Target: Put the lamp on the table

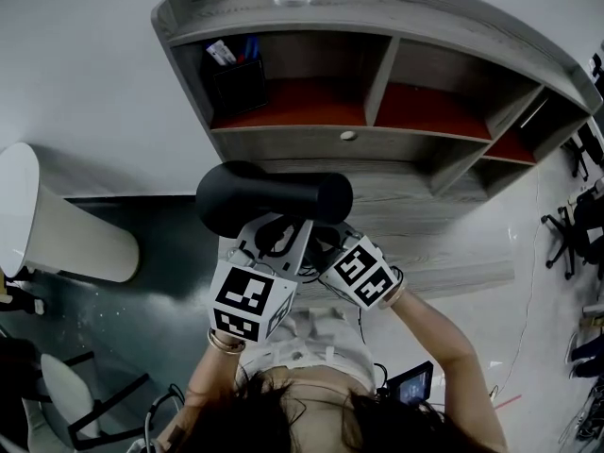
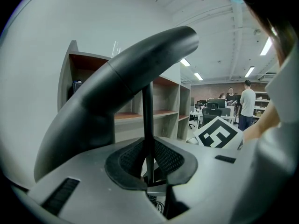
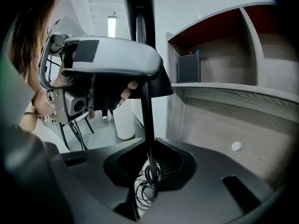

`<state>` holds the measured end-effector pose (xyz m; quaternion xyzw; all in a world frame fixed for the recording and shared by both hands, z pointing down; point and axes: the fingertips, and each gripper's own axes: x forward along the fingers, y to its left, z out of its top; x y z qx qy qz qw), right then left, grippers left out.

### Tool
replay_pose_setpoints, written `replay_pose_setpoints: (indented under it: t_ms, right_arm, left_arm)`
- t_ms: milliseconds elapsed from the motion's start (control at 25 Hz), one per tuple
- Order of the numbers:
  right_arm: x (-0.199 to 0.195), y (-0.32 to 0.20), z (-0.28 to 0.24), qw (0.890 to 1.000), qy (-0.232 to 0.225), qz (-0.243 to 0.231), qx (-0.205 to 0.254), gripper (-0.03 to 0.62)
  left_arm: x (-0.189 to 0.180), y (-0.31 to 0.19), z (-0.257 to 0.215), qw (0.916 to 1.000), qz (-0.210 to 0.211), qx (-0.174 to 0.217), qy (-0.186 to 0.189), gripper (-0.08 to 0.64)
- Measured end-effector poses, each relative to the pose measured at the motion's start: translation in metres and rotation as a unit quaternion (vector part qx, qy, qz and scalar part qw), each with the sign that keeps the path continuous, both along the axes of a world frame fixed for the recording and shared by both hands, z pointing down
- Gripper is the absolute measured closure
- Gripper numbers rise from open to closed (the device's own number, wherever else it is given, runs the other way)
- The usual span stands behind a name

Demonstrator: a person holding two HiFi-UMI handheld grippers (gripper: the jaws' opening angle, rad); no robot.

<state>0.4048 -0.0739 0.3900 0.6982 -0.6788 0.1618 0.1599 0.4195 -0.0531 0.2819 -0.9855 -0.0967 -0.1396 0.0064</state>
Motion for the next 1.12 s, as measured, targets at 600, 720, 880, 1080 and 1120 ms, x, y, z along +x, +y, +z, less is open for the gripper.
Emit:
replay_pose_setpoints:
  t_ms: [600,720,880,1080,1120]
  right_arm:
    - [0.006,0.006,0.006,1.0,-0.018,0.002,0.005,0.534]
    - [0.006,0.007,0.006,1.0,-0.026,0.003,0.008,0.534]
    - [0.01,0.007,0.007,1.0,-0.026,0.0,0.01,0.534]
    - [0.013,0.007,0.009,0.999,-0.031,-0.006,0.012,0.534]
    - [0.013,0.007,0.009,0.999,-0.032,-0.008,0.013,0.534]
  left_arm:
    - [0.009,0.008,0.006,0.9999,0.015,0.001,-0.003,0.503]
    - [0.012,0.01,0.006,0.9999,0.016,0.001,-0.004,0.503]
    - [0.015,0.011,0.008,0.9998,0.018,0.002,-0.006,0.503]
    - [0.019,0.01,0.008,0.9999,0.012,-0.004,-0.005,0.503]
    - [0.019,0.01,0.008,0.9999,0.01,-0.006,-0.004,0.503]
